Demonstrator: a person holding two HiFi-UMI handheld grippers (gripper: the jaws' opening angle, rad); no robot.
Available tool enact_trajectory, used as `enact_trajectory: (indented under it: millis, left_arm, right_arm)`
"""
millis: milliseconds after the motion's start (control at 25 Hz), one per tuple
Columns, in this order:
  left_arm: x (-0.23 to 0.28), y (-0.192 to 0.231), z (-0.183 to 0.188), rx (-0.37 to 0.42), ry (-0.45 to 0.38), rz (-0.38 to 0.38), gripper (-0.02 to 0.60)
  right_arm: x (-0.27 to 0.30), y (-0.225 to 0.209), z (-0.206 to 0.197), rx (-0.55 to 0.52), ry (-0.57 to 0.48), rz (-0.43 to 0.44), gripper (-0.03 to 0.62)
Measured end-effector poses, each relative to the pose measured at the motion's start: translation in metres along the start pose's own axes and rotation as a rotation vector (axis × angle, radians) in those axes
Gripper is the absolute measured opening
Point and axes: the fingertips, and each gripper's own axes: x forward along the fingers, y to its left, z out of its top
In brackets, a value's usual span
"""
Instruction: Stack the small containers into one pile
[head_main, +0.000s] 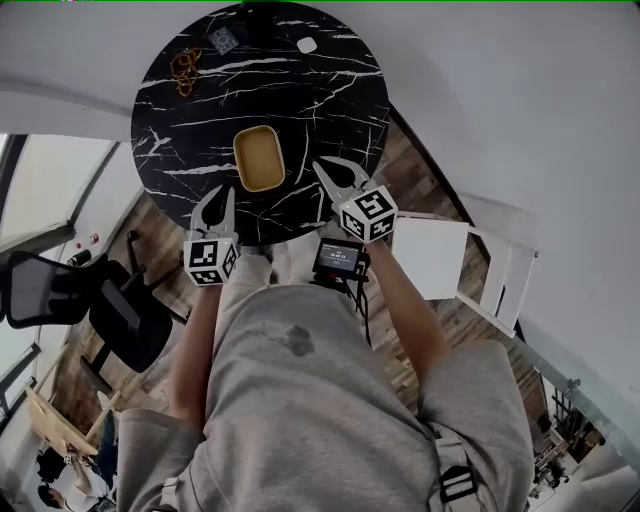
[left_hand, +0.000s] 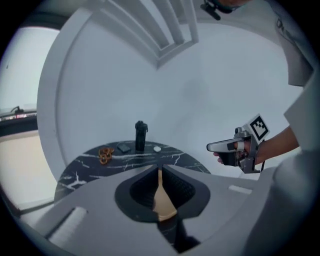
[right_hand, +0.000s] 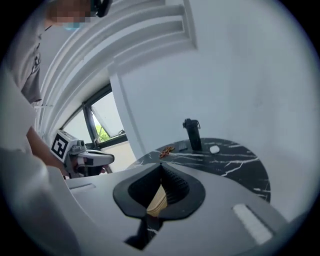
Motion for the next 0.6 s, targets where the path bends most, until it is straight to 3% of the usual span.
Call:
enact_trajectory:
  millis: [240, 400, 520, 600]
  left_arm:
    - [-0.049, -0.024, 0.093, 0.116, -0.248, -0.062, 0.008]
    - [-0.099, -0.039, 0.131, 0.192, -0.378, -0.098, 0.003]
    - [-0.135, -0.043, 0.142, 0.206, -0.439, -0.103, -0.005]
    - [-0.156, -0.049, 0.143, 0.219, -0.436, -0.125, -0.005]
  right_arm:
    - [-0.053, 0.059, 0.07, -0.202, -0.164, -0.192, 0.014]
    - [-0.086, 0.113, 0.096, -0.266, -0.233, -0.242, 0.014]
    - [-0.108, 0.15, 0.107, -0.298, -0.265, -0.271, 0.012]
    - [-0.125, 0.177, 0.116, -0.34, -0.286, -0.293, 0.012]
